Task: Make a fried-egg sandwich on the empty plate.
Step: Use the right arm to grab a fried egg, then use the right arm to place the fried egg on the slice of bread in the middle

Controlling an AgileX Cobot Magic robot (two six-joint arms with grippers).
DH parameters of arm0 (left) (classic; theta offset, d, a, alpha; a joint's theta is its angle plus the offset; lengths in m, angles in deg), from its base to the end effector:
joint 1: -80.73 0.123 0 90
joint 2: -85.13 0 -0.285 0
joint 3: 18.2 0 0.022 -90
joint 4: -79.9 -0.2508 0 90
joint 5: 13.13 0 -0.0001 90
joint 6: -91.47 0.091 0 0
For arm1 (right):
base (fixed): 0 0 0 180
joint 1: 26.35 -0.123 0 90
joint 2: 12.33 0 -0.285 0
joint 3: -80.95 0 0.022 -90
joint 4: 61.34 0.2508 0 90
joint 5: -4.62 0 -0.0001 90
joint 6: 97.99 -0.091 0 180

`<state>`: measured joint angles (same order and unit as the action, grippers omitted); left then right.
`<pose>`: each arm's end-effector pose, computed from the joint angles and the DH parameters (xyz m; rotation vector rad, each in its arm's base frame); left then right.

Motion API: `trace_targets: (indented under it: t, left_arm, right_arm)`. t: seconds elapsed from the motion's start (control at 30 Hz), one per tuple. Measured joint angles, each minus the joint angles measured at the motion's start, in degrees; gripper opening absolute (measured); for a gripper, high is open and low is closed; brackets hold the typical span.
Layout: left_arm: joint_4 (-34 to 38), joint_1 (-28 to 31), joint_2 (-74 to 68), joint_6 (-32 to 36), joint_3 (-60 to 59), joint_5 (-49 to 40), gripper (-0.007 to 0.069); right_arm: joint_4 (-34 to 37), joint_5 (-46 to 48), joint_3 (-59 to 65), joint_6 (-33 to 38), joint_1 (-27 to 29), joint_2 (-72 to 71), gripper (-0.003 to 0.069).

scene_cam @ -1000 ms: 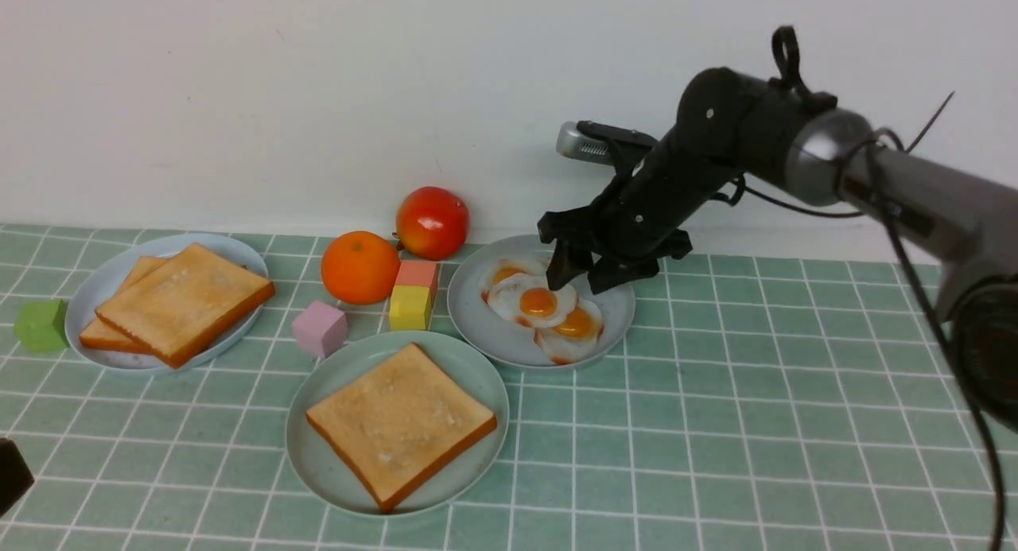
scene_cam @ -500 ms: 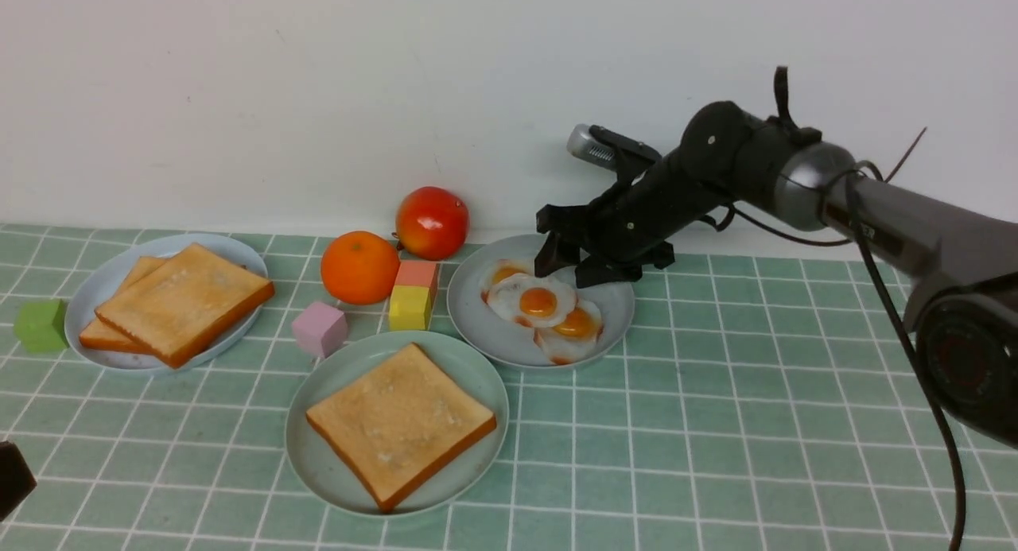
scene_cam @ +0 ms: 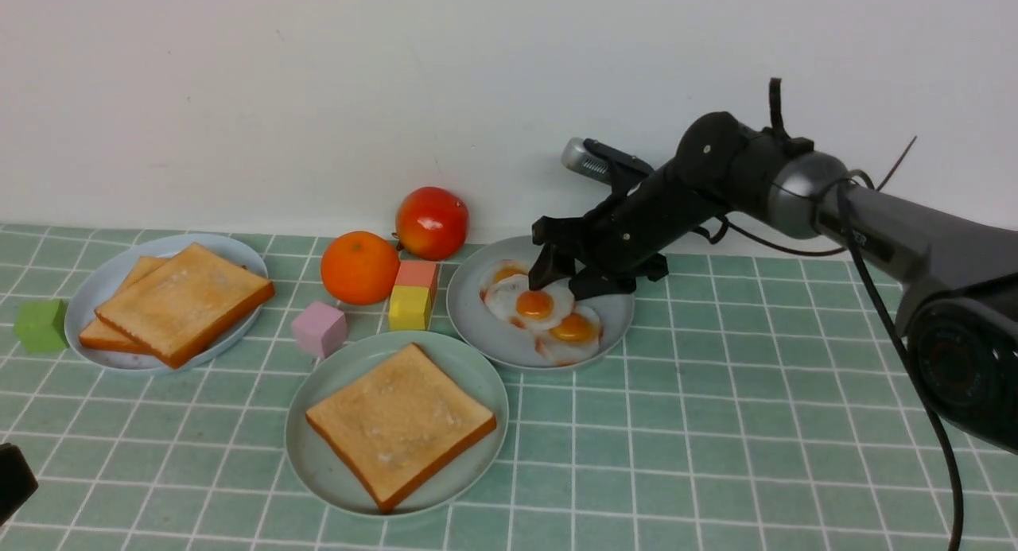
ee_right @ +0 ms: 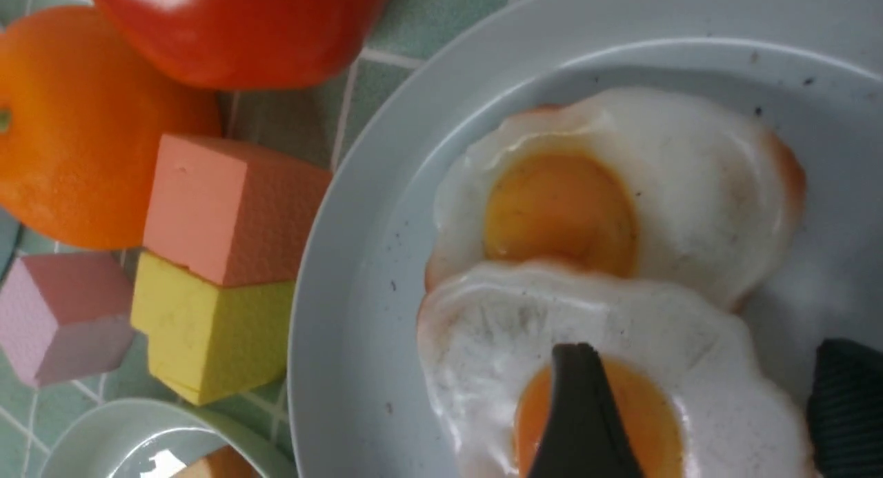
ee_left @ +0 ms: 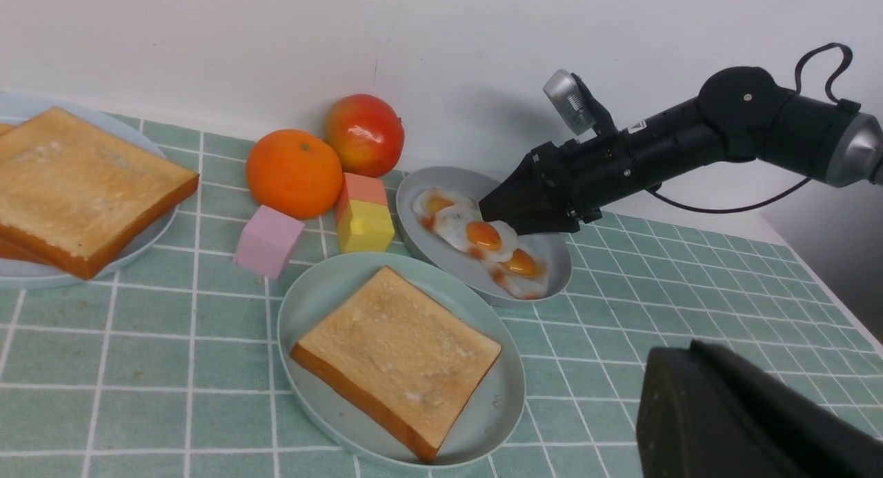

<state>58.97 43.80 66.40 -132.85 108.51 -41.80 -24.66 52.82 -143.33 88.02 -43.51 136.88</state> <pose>0.0496 -0.0178 0.2986 0.0423 1.7715 -0.6539 0.5014 0.1973 0.1573 -0.1093 2.6225 0.8335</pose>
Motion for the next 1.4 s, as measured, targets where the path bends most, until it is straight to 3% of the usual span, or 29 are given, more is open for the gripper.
trace_targets:
  t: [0.2, 0.33, 0.5, 0.93, 1.17, 1.4]
  left_arm:
    - [0.00, 0.00, 0.00, 0.00, 0.00, 0.00, -0.0013]
    - [0.02, 0.00, 0.00, 0.00, 0.00, 0.00, -0.0013]
    - [0.20, 0.00, 0.00, 0.00, 0.00, 0.00, -0.0013]
    - [-0.34, 0.00, 0.00, -0.05, 0.00, -0.02, -0.0011]
    - [-3.69, 0.00, 0.00, -0.05, 0.00, -2.27, -0.0008]
    - [-5.77, 0.00, 0.00, -0.05, 0.00, -2.91, -0.0002]
  right_arm:
    - [0.00, 0.38, 0.00, 1.35, 0.00, 0.14, 0.0399]
    - [0.00, 0.38, 0.00, 1.35, 0.00, 0.19, 0.0309]
    - [0.62, 1.69, -0.06, 2.73, 0.00, 0.25, 0.0140]
    - [4.77, 9.54, -2.49, 4.77, 0.53, -1.79, 0.0066]
    - [5.01, 19.50, -2.81, 6.84, 1.13, -8.38, 0.0062]
    - [5.49, 21.91, -1.47, 7.56, -1.94, -13.58, 0.0062]
